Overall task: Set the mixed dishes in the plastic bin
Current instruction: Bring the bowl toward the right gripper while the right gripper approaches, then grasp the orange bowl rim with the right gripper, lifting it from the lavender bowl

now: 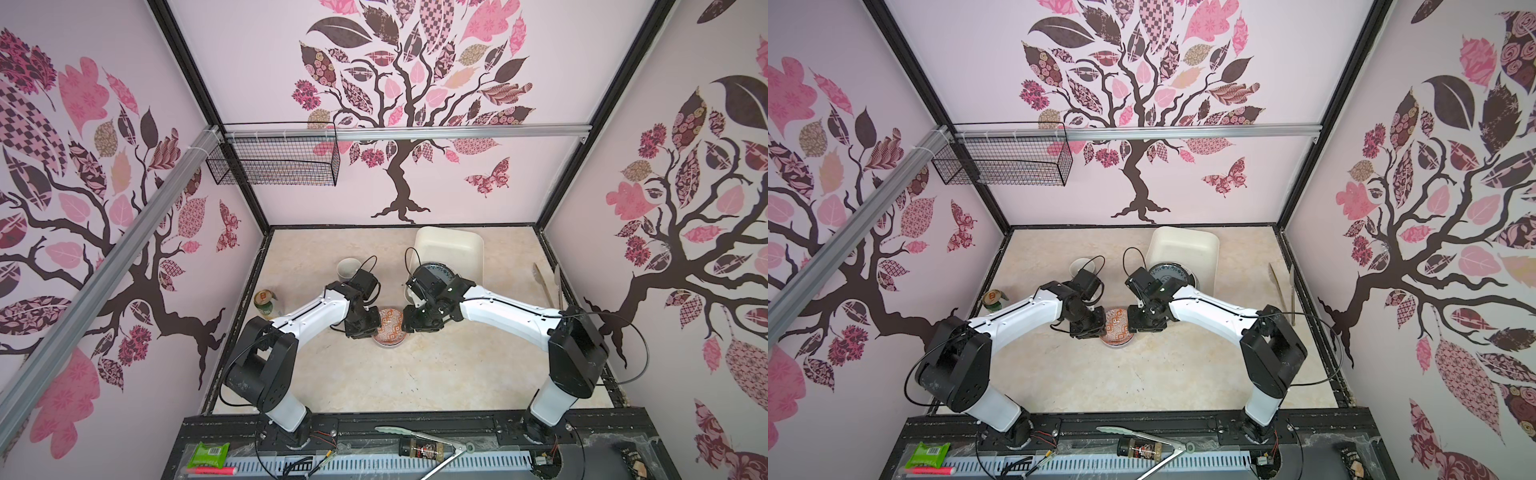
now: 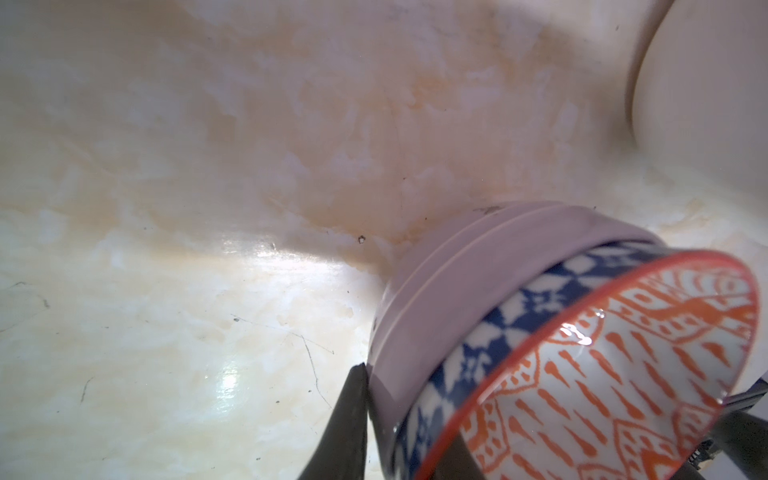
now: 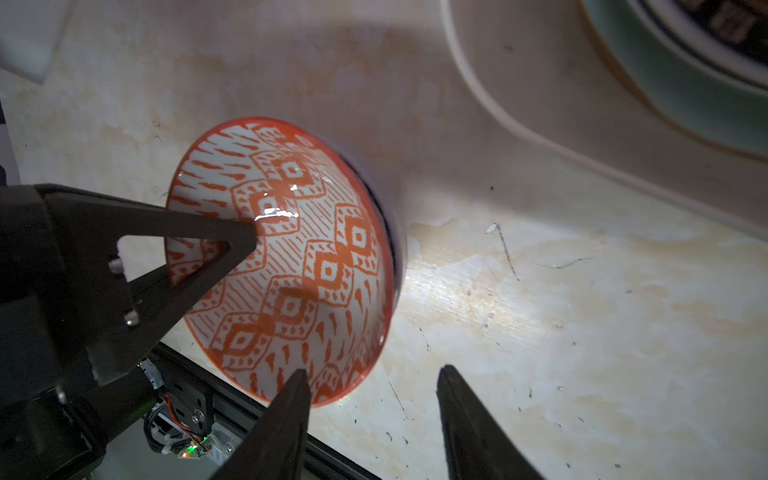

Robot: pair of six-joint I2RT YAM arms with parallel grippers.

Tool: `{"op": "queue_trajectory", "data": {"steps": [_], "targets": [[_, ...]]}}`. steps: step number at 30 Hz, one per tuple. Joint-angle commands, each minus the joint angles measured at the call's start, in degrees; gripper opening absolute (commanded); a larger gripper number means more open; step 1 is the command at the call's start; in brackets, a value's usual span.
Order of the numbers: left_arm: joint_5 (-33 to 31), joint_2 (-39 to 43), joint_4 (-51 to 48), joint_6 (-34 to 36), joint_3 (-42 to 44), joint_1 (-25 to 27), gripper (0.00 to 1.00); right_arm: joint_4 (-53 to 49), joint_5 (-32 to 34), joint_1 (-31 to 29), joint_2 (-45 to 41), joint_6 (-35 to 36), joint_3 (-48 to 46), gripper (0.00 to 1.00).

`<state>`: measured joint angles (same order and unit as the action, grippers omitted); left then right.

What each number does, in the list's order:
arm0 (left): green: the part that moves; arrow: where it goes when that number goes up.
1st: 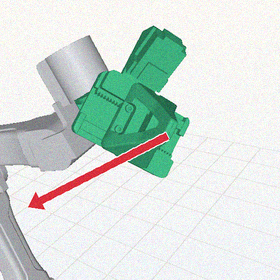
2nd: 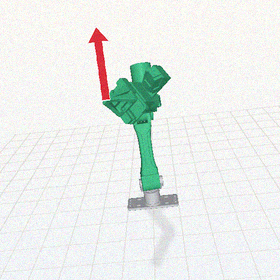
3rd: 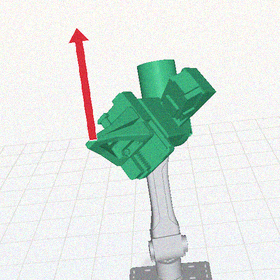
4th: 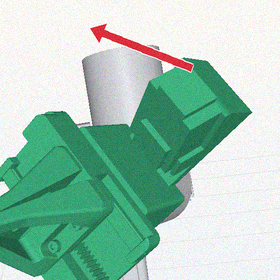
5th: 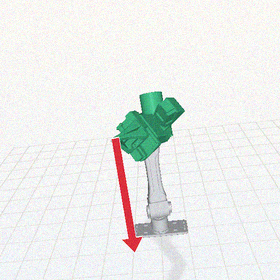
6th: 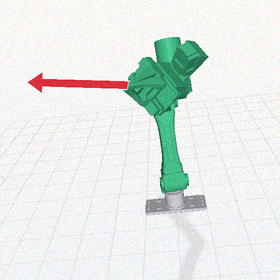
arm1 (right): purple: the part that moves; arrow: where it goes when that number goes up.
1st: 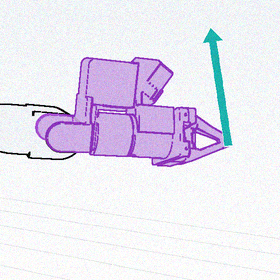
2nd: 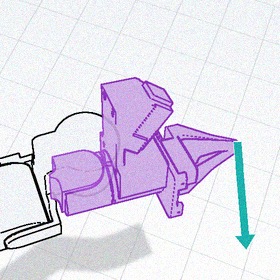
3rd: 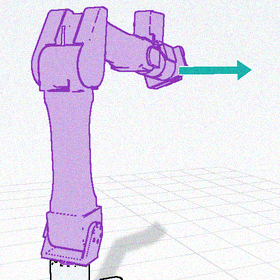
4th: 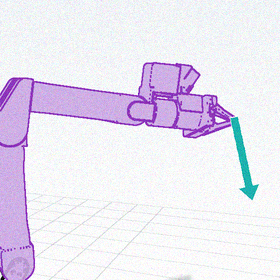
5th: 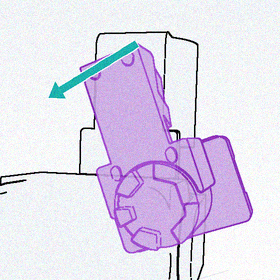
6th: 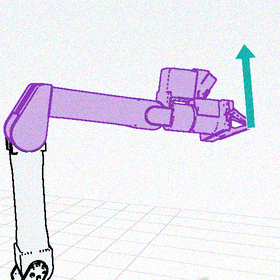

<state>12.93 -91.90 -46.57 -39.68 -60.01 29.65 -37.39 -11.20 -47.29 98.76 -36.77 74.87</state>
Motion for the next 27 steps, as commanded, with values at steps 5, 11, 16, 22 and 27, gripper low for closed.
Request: {"op": "queue_trajectory", "data": {"steps": [5, 11, 16, 22, 27], "targets": [[1.84, 0.77, -0.8, 3.6, -2.94, 0.31, 0.23, -0.74, 0.9, -0.8, 3.62, -0.89, 3.53, 0.46], [3.2, 0.73, -0.46, 4.91, -3.62, 0.3, 0.32, -1.8, 1.27, -0.84, 5.8, -0.58, 5.02, 0.42], [4.12, 1.17, -0.49, 5.55, -3.53, 0.16, 0.36, -2.15, 2.38, -0.84, 6.69, -0.62, 5.31, 0.36], [3.42, 2.93, -2.32, 6.41, -4.44, -0.63, 0.4, -3.17, 4.82, -0.86, 6.1, -0.73, 5.07, 0.19], [3.29, 5.45, -4.83, 7.27, -5.44, -2.5, 0.48, -3.83, 4.9, -0.81, 5.24, -0.67, 6.05, 0.11]]}}
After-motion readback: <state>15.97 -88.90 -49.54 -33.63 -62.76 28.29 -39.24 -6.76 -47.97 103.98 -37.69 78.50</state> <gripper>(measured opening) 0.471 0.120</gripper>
